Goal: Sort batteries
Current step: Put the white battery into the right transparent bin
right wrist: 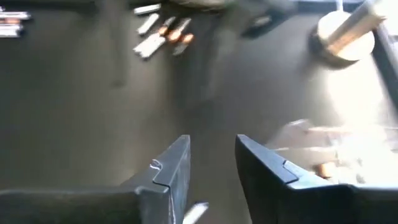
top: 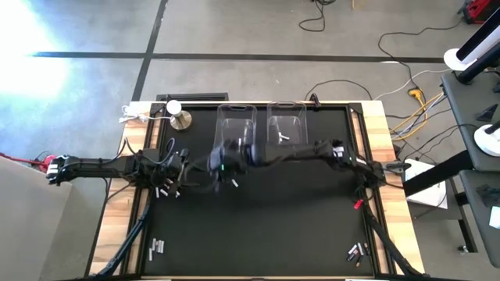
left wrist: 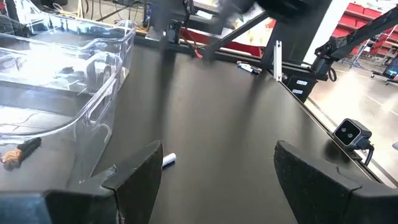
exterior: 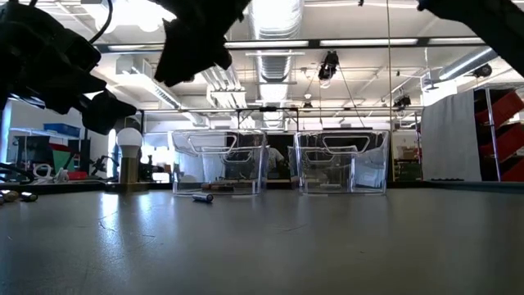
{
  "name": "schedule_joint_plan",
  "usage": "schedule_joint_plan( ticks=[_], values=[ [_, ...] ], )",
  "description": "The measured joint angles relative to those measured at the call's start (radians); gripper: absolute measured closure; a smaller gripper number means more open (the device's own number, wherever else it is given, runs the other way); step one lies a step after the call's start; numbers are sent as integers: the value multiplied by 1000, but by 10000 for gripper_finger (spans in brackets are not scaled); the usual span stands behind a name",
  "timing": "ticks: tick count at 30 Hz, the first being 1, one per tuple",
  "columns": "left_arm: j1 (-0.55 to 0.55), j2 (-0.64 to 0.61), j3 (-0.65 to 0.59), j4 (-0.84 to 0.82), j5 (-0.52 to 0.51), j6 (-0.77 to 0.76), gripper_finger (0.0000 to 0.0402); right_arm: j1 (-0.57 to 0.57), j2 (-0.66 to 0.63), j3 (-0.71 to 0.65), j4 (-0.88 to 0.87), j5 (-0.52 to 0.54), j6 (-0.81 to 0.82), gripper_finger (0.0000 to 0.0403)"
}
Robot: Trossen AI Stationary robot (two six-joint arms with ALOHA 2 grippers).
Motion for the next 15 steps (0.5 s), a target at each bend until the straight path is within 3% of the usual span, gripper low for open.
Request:
schedule_joint_plan(
  ticks=[7, 11, 15],
  values=[
    [0, 3, 0, -1, 0, 0, 118, 193, 0, -185, 130, 454, 232, 283],
    [0, 3, 0, 0, 0, 0, 118, 221, -1, -350, 223, 527, 442, 279],
    [0, 3, 0, 0, 0, 0, 118, 222, -1, -524, 435, 581, 494, 256]
  ],
)
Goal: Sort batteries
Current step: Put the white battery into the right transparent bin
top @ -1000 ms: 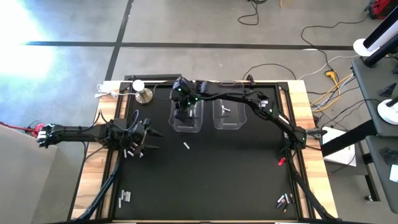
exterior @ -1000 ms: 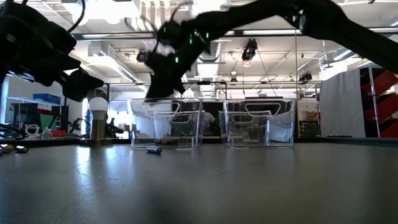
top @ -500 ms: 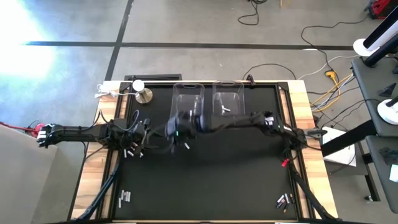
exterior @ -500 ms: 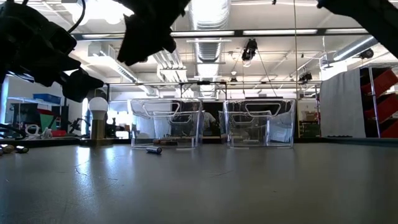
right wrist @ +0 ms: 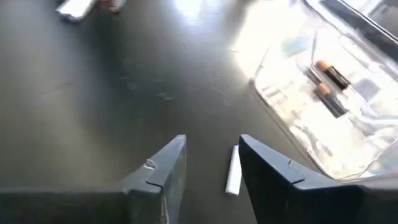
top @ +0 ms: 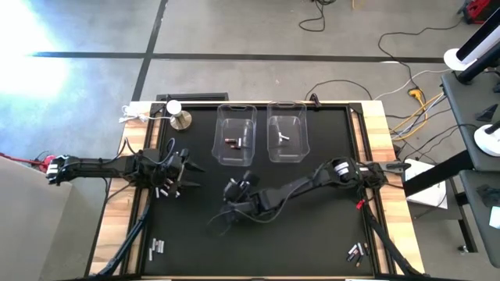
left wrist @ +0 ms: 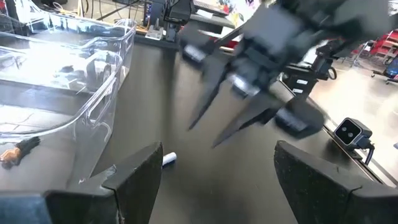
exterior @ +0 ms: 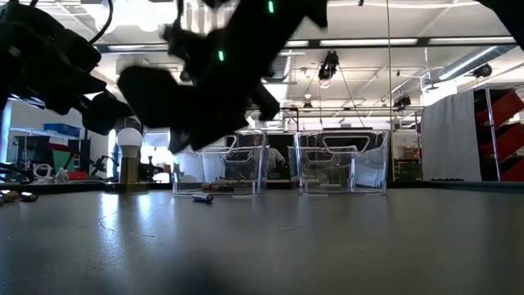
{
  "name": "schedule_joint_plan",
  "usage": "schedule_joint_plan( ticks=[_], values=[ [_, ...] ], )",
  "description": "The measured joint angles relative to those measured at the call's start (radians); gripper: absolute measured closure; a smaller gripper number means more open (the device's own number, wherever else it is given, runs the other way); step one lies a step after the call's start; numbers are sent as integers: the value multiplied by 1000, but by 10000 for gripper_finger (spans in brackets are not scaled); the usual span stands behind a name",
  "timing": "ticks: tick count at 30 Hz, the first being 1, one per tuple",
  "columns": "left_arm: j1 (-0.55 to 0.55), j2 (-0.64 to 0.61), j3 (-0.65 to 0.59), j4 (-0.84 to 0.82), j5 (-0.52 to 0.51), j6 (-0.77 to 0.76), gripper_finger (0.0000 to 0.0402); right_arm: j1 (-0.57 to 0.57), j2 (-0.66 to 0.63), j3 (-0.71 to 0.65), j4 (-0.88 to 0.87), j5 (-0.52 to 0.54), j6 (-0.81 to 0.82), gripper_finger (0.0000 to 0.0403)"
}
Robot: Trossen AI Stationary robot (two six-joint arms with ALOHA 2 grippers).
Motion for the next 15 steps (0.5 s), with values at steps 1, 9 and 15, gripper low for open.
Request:
schedule_joint_plan(
  ticks=[1, 9, 15],
  values=[
    [0, 0, 0, 0, 0, 0, 118, 0, 0, -43, 74, 7, 0, 250],
    [0, 0, 0, 0, 0, 0, 118, -8, -9, -320, 581, 82, -46, 210],
    [0, 1, 0, 0, 0, 0, 118, -26, -1, -402, 708, 86, -33, 216]
  ],
)
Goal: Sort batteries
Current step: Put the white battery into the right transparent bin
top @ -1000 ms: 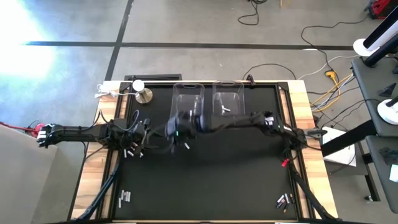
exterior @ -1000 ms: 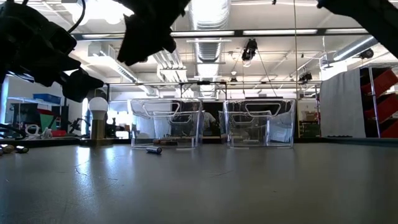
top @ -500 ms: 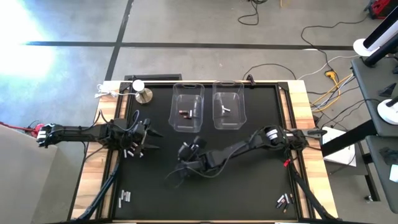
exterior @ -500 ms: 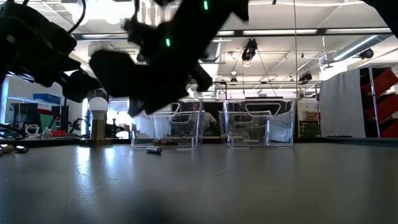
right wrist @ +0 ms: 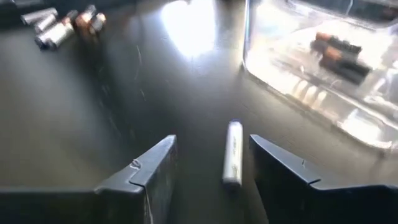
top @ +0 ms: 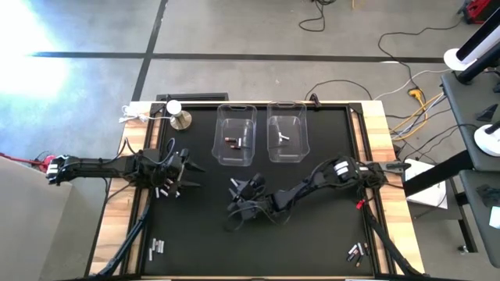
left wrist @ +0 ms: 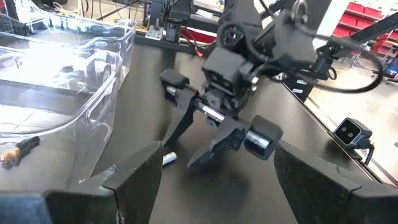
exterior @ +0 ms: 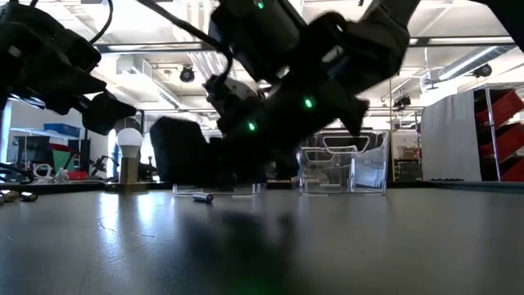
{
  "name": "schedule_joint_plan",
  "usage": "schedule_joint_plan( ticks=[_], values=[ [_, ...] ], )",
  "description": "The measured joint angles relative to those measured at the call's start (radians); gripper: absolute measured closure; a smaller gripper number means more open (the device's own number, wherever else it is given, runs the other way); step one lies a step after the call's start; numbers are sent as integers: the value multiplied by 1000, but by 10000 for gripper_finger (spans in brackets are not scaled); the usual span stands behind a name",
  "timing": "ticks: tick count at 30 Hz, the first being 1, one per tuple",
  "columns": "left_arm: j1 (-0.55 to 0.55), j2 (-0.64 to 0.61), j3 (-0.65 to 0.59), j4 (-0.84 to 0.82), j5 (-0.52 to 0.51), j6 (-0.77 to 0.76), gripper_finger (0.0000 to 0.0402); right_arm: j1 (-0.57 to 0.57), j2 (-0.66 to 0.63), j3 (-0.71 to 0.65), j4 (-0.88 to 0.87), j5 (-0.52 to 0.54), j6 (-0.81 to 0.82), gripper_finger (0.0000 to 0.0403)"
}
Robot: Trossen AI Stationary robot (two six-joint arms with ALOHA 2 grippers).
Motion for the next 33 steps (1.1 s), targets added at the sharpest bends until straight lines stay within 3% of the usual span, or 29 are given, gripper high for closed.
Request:
schedule_joint_plan(
  ticks=[20, 27, 33],
  values=[
    [0, 0, 0, 0, 0, 0, 118, -40, 59, -43, 71, -16, -2, 319],
    [0, 0, 0, 0, 0, 0, 118, -94, 59, -43, -22, -199, 78, 363],
    [0, 0, 0, 0, 0, 0, 118, -108, 58, -40, -88, -260, 61, 373]
  ],
)
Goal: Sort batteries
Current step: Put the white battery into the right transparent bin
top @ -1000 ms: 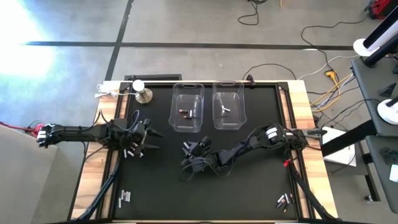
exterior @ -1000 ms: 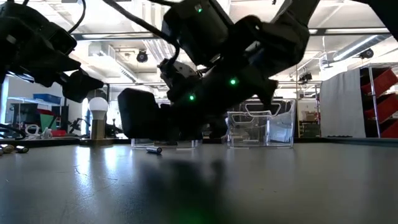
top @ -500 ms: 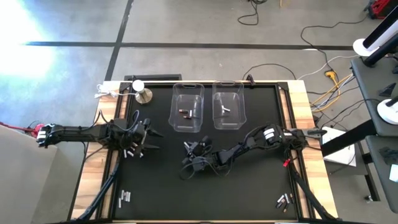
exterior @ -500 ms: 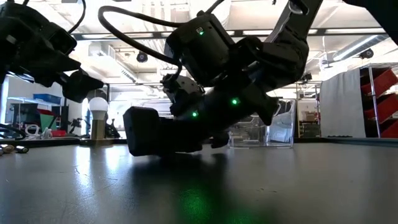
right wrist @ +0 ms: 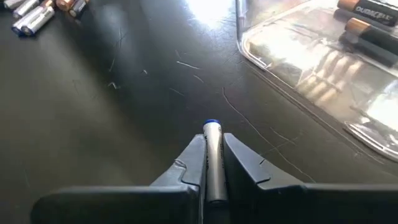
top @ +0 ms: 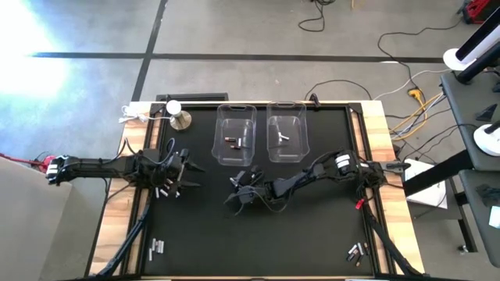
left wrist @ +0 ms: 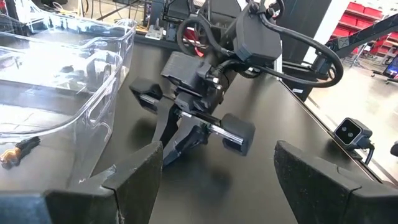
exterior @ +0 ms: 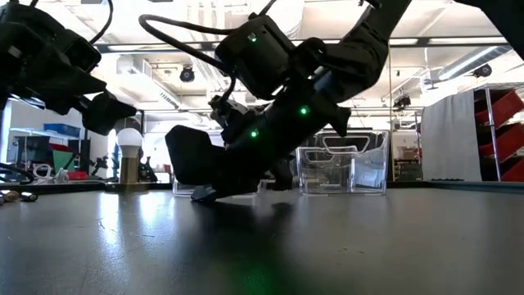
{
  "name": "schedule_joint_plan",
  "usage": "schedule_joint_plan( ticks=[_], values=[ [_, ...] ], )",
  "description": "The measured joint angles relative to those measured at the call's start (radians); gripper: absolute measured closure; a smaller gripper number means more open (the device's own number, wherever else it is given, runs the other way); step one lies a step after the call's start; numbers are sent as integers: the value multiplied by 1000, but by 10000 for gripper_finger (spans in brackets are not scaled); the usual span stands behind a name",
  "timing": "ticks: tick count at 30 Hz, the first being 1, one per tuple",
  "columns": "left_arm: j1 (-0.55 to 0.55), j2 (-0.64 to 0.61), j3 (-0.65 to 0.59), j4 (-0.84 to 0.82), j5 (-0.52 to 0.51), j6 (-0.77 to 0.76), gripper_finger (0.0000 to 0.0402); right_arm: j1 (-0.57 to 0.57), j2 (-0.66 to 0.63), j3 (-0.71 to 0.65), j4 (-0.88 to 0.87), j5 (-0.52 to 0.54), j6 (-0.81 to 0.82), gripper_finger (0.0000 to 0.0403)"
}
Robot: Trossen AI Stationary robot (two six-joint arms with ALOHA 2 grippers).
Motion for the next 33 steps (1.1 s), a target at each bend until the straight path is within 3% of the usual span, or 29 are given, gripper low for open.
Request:
schedule_joint_plan(
  ticks=[9, 16, 24, 28, 33],
  values=[
    [0, 0, 0, 0, 0, 0, 118, -1, -45, 137, -321, -71, -133, 372],
    [0, 0, 0, 0, 0, 0, 118, -2, -143, 317, -720, -238, -236, 373],
    [0, 1, 0, 0, 0, 0, 118, -46, -304, 526, -1135, -217, -246, 373],
    [0, 3, 0, 0, 0, 0, 118, -84, -417, 514, -1185, -176, -257, 373],
    [0, 8, 0, 1, 0, 0, 118, -202, -546, 374, -1184, -112, -248, 373]
  ],
)
